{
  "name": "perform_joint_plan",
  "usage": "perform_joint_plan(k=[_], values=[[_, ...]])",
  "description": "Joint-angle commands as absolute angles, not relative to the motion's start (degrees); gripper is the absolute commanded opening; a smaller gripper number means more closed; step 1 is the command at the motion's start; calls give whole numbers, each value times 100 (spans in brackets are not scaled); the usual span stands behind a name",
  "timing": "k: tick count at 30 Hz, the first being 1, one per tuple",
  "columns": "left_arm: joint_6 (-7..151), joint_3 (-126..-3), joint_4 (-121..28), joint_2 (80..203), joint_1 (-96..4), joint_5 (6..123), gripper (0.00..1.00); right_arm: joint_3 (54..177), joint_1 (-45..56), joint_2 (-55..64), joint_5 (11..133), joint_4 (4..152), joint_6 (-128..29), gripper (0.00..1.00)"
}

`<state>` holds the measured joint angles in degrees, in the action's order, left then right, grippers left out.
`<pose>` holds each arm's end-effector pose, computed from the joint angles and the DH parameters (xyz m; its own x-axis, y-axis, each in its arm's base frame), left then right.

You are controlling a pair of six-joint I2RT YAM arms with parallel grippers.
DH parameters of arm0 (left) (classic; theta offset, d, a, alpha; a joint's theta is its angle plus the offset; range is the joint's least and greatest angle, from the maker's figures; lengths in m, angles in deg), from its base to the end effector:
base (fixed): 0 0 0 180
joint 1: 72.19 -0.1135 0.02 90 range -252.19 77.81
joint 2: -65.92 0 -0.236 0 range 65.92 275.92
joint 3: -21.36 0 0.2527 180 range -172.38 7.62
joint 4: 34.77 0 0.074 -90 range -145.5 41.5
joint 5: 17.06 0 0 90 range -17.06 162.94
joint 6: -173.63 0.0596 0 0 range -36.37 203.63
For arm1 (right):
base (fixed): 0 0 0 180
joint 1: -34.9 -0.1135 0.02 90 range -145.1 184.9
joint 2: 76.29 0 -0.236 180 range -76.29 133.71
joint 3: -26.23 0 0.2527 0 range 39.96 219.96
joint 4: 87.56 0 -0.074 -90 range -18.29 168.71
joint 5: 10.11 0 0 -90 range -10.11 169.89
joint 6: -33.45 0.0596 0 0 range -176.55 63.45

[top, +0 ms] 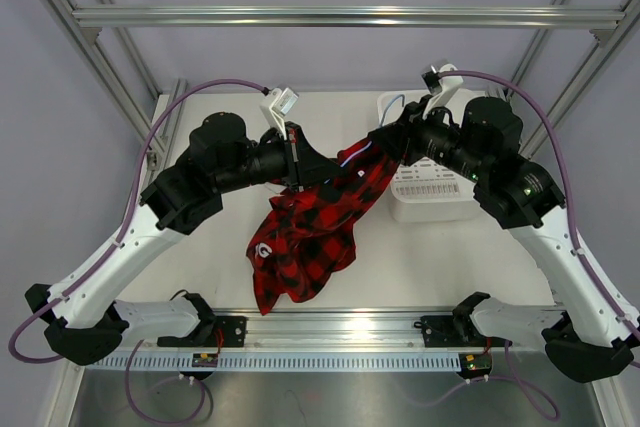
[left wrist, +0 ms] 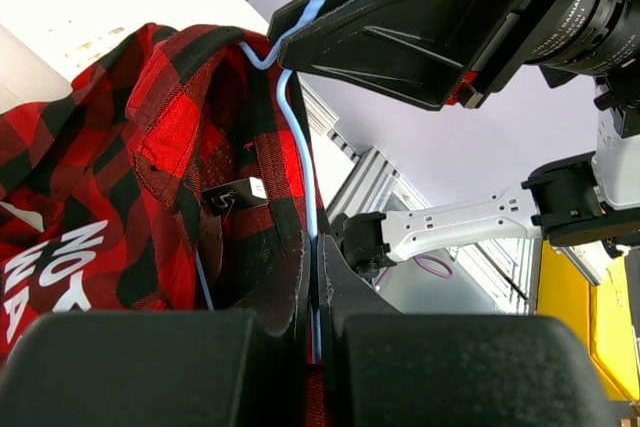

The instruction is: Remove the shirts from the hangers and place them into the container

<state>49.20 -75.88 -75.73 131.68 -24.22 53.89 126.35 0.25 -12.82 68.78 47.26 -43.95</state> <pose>0.1644 -0.2115 0.4392 -0.6098 -0.1217 -0.7832 0.6946 0.3939 -0.6020 0.1978 0.1506 0.4558 -0.2750 0.0702 -0.9589 -0.6708 0.7004 0.2436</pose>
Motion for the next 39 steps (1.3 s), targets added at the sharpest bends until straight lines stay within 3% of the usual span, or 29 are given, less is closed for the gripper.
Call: perform_joint_plan(k=[1, 5, 8, 10, 11, 19, 25, 30, 39], values=[[4821, -7640, -6837, 13070, -2394, 4939, 0, 12583, -17, -1195, 7136, 4900, -4469, 0], [4830, -7631, -6845, 13113, -2385, 4930, 3, 12557, -61, -1247, 7172, 4926, -4477, 0], [4926, -7815, -6977, 13166, -2385, 4965, 37, 12548, -87, -1221, 7242, 4882, -4477, 0], [5075, -8139, -7240, 13263, -2385, 5053, 49, 12548, -105, -1186, 7268, 4838, -4495, 0], [5120, -8254, -7319, 13280, -2385, 5114, 63, 12557, -113, -1169, 7269, 4838, -4495, 0], [5576, -9152, -8321, 13246, -2385, 5949, 72, 12723, -149, -1107, 7453, 4725, -4504, 0], [5691, -8450, -9060, 12614, -2367, 6696, 74, 13259, -157, -923, 7813, 4189, -4609, 0], [5639, -7616, -9139, 12103, -2341, 6671, 75, 13839, -157, -747, 8163, 3819, -4662, 0], [5674, -7342, -9464, 11602, -2060, 6925, 77, 14446, -149, -351, 8446, 3520, -4671, 0]])
